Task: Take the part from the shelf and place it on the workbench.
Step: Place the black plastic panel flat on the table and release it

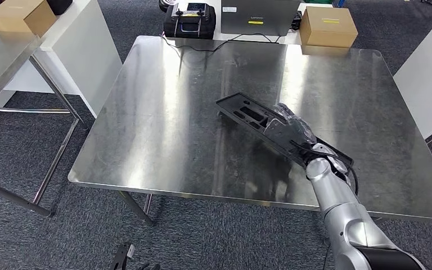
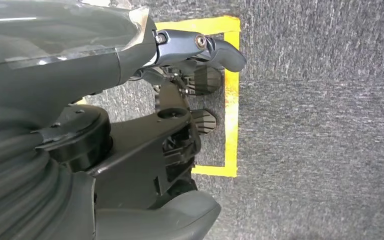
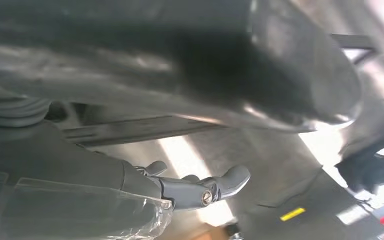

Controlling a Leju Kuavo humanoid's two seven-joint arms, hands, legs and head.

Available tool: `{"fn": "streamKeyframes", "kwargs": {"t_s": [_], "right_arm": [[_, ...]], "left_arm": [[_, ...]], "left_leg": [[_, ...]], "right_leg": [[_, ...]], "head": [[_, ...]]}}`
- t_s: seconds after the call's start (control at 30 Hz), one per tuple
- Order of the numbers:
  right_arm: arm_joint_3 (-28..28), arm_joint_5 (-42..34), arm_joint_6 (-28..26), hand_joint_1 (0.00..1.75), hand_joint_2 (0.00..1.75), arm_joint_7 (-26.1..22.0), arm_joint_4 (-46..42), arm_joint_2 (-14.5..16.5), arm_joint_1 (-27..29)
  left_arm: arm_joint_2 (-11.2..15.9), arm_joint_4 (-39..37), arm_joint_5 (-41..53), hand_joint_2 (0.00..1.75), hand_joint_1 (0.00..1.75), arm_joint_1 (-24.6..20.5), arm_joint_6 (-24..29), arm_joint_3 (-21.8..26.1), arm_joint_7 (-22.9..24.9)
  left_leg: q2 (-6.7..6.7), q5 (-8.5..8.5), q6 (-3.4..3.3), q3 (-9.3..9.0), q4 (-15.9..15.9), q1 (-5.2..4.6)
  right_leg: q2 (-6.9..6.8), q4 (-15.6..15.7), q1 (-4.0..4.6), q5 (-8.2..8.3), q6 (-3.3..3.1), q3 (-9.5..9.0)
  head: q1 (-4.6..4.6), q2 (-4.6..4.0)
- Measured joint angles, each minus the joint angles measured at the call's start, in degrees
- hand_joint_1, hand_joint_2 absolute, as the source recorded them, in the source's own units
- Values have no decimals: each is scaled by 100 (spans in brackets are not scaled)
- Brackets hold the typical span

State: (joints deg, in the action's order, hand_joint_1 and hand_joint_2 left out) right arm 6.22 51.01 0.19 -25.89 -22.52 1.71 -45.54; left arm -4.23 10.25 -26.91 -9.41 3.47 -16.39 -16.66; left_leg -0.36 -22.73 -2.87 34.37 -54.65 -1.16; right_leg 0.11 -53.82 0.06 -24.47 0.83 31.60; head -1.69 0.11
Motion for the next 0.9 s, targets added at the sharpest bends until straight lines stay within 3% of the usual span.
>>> {"fn": "streamKeyframes", "kwargs": {"t_s": [0.07,0.4,0.9], "right_arm": [[-19,-13,-106,0,0,-16,-124,21,10],[521,672,-1469,0,0,659,-950,44,269],[964,719,-1521,0,0,830,-1704,25,586]], "left_arm": [[10,0,-31,0,0,14,43,12,3],[-14,0,-108,0,0,33,242,124,80],[-19,0,-114,0,0,41,227,142,86]], "left_leg": [[-1,0,0,-1,0,0],[5,0,0,-6,0,0],[6,-1,0,-10,-1,0]], "right_leg": [[0,0,0,0,0,-1],[1,0,0,0,0,-6],[1,1,-1,0,0,-9]], "head": [[1,0],[0,0],[1,0]]}}
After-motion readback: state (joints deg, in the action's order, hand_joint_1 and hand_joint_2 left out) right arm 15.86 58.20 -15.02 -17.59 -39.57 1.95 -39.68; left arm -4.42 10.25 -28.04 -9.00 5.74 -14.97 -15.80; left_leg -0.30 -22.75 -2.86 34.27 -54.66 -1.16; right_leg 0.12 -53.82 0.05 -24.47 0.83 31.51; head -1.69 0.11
